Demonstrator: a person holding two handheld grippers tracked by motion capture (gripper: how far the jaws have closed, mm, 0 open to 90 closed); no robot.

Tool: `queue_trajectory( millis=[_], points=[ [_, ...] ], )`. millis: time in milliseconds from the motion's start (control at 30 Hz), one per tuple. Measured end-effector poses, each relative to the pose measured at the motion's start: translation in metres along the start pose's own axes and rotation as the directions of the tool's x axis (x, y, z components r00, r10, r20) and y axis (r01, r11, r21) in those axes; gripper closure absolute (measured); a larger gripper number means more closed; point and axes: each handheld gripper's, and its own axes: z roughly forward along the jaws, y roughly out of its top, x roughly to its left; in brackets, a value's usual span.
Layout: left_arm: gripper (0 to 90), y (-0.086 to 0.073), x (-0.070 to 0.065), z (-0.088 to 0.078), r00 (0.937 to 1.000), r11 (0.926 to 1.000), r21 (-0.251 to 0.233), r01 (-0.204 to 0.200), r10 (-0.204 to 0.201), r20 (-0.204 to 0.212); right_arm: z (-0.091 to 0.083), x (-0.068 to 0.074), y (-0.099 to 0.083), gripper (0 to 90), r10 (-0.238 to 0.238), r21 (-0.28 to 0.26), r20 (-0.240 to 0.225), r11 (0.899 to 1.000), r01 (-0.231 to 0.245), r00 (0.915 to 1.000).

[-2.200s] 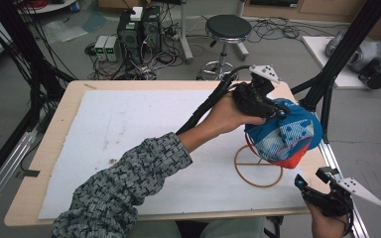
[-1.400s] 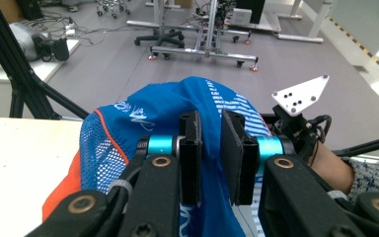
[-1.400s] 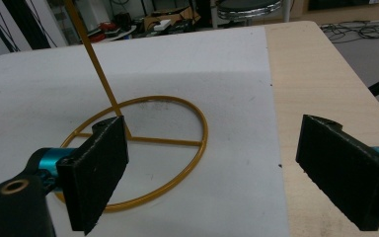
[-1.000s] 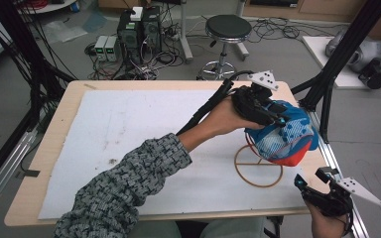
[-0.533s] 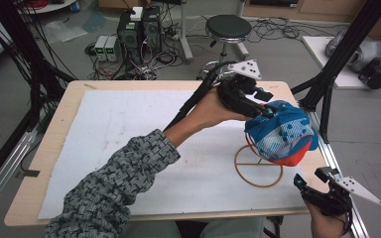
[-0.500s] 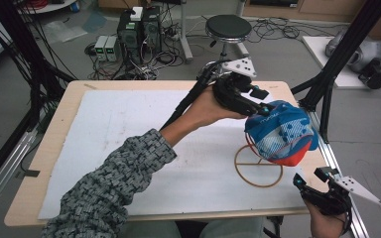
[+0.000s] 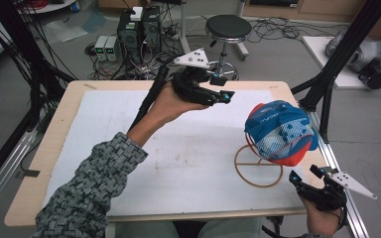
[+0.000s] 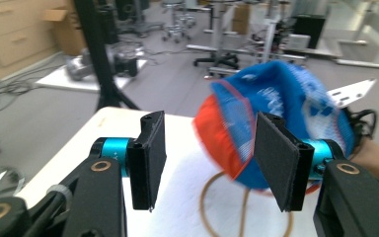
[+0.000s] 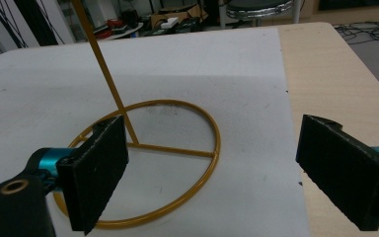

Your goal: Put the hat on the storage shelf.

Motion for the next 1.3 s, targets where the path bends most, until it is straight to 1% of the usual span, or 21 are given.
queue_trajectory(
  millis=[67, 167, 200, 233, 333, 367, 500, 567, 600, 633, 733, 767, 900, 1000, 1033, 1133, 1167, 1200, 1233, 1267, 1300],
  points=[
    [45.2, -0.006, 0.003, -0.012, 0.9993, 1.0, -0.003, 0.002, -0.002, -0.037, 0.001, 0.0, 0.0, 11.5, -0.004, 0.001, -0.001, 1.0, 0.004, 1.0],
    [44.7, -0.017, 0.008, -0.032, 0.9962, 0.9992, -0.036, 0.019, -0.022, -0.084, 0.003, 0.0, 0.001, 11.6, -0.001, -0.001, -0.002, 1.0, 0.001, 1.0],
    [44.2, -0.022, 0.011, -0.041, 0.9935, 0.9987, -0.044, 0.027, -0.031, -0.109, 0.003, -0.001, 0.001, 11.5, 0.003, -0.002, -0.003, 1.0, -0.003, 1.0],
    [44.2, -0.024, 0.012, -0.045, 0.9928, 0.9987, -0.044, 0.027, -0.032, -0.116, 0.003, -0.001, 0.001, 11.5, 0.003, -0.002, -0.003, 1.0, -0.003, 1.0],
    [43.8, -0.039, 0.018, -0.066, 0.9841, 0.9974, -0.057, 0.045, -0.054, -0.169, 0.005, 0.0, 0.002, 11.5, 0.002, 0.003, -0.005, 1.0, -0.002, 1.0],
    [43.8, -0.045, 0.02, -0.074, 0.9803, 0.9964, -0.064, 0.055, -0.066, -0.186, 0.006, 0.0, 0.002, 11.6, 0.0, 0.002, -0.006, 1.0, 0.0, 1.0],
    [43.2, -0.062, 0.025, -0.098, 0.9656, 0.9961, -0.065, 0.061, -0.075, -0.249, 0.01, 0.001, 0.003, 11.6, -0.004, 0.005, -0.011, 1.0, 0.004, 0.9999],
    [43.0, -0.072, 0.027, -0.11, 0.9543, 0.9959, -0.062, 0.065, -0.081, -0.288, 0.011, 0.0, 0.003, 11.5, -0.002, 0.003, -0.011, 1.0, 0.002, 0.9999],
    [42.2, -0.081, 0.029, -0.119, 0.9427, 0.9965, -0.053, 0.064, -0.078, -0.324, 0.011, 0.0, 0.003, 11.5, -0.001, -0.001, -0.01, 1.0, 0.001, 0.9999],
    [41.9, -0.081, 0.029, -0.119, 0.9427, 0.9965, -0.053, 0.064, -0.078, -0.324, 0.011, 0.0, 0.003, 11.5, -0.001, -0.001, -0.01, 1.0, 0.001, 0.9999],
    [41.8, -0.102, 0.031, -0.138, 0.9212, 0.9949, -0.057, 0.083, -0.099, -0.376, 0.011, -0.001, 0.004, 11.5, 0.005, -0.003, -0.007, 1.0, -0.005, 1.0],
    [41.4, -0.106, 0.031, -0.142, 0.9163, 0.9943, -0.06, 0.088, -0.104, -0.387, 0.011, -0.001, 0.004, 11.5, 0.006, -0.003, -0.007, 1.0, -0.006, 1.0],
    [40.9, -0.131, 0.032, -0.164, 0.8842, 0.9895, -0.08, 0.121, -0.144, -0.444, 0.011, 0.0, 0.004, 11.5, 0.001, -0.001, -0.009, 1.0, -0.001, 1.0],
    [40.3, -0.149, 0.033, -0.182, 0.8545, 0.9835, -0.099, 0.152, -0.181, -0.487, 0.012, 0.001, 0.004, 11.5, 0.006, -0.008, -0.012, 1.0, -0.006, 0.9999],
    [37.9, -0.156, 0.034, -0.188, 0.8443, 0.9819, -0.106, 0.157, -0.189, -0.501, 0.013, 0.0, 0.005, 11.5, 0.014, -0.011, -0.013, 1.0, -0.014, 0.9998],
    [35.1, -0.173, 0.031, -0.205, 0.8158, 0.9821, -0.126, 0.14, -0.186, -0.547, 0.015, 0.0, 0.005, 11.6, 0.012, -0.006, -0.018, 1.0, -0.012, 0.9998],
    [34.2, -0.179, 0.03, -0.21, 0.8072, 0.9802, -0.136, 0.143, -0.196, -0.557, 0.016, 0.001, 0.005, 11.6, 0.011, -0.008, -0.019, 1.0, -0.011, 0.9998],
    [32.9, -0.186, 0.029, -0.216, 0.7954, 0.9776, -0.145, 0.153, -0.209, -0.569, 0.017, 0.001, 0.006, 11.5, 0.013, -0.002, -0.022, 1.0, -0.013, 0.9997],
    [30.9, -0.19, 0.029, -0.219, 0.788, 0.9763, -0.149, 0.157, -0.215, -0.577, 0.018, 0.002, 0.006, 11.5, 0.007, -0.005, -0.024, 1.0, -0.007, 0.9997],
    [27.5, -0.195, 0.028, -0.222, 0.7751, 0.9745, -0.156, 0.161, -0.223, -0.591, 0.018, 0.004, 0.006, 11.5, 0.006, 0.0, -0.026, 1.0, -0.006, 0.9996],
    [27.5, -0.201, 0.027, -0.226, 0.7662, 0.9733, -0.159, 0.165, -0.228, -0.601, 0.018, 0.004, 0.006, 11.5, 0.006, 0.0, -0.026, 1.0, -0.006, 0.9996]
  ],
)
